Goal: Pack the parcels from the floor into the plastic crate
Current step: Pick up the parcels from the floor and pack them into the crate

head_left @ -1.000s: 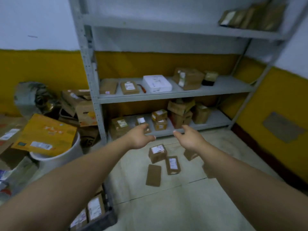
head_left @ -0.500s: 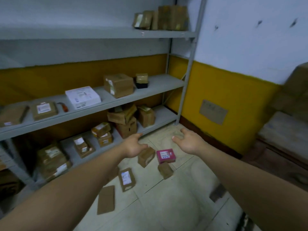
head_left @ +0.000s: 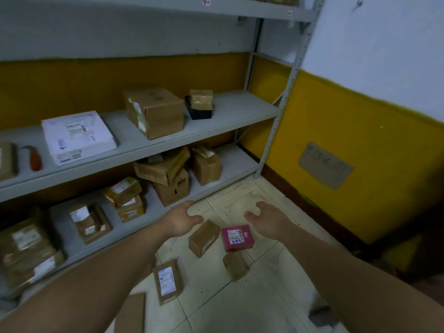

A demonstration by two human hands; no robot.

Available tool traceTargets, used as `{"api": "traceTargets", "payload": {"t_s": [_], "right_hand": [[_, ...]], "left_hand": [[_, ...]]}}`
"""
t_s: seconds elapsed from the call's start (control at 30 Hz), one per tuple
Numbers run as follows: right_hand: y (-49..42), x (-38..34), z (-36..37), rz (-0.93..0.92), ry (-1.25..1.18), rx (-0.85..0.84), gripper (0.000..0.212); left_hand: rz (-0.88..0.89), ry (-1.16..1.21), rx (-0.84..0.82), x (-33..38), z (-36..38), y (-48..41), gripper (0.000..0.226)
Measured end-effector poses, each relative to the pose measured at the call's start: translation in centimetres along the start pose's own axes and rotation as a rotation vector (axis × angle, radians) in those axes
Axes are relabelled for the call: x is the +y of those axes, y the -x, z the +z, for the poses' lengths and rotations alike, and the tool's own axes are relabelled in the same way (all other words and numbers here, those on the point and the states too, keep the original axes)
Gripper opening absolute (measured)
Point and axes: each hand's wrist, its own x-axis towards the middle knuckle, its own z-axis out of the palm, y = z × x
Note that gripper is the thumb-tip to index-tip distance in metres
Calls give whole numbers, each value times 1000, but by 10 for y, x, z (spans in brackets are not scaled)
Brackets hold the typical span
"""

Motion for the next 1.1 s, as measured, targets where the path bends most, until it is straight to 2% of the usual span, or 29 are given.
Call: {"api": "traceTargets", "payload": {"t_s": [0.2,0.3,0.43,0.53,0.7,0.97,1.1], "right_hand": [[-95,-25,-6,-31,15,-91,69],[-147,-30,-1,-64,7,-125,70],[-224,-25,20,-124,38,-236,68],[-287,-10,49,-143,50,-296,67],[-395,27,130,-151,81,-350,63],[-557,94,320,-170,136,-364,68],[-612,115,405,-199,132,-324,59]], "left_hand": [[-111,90,-14,-9,-18,-84,74],[-146,126,40,-16,-17,-125,73],[-210,176,90,-32,4,-182,64],[-290,176,103,-59,32,-229,75],[-431,223,88,-125,103,-318,74],[-546,327,77,-285,258,-460,76],[-571,388,131,-356,325,-508,94]]}}
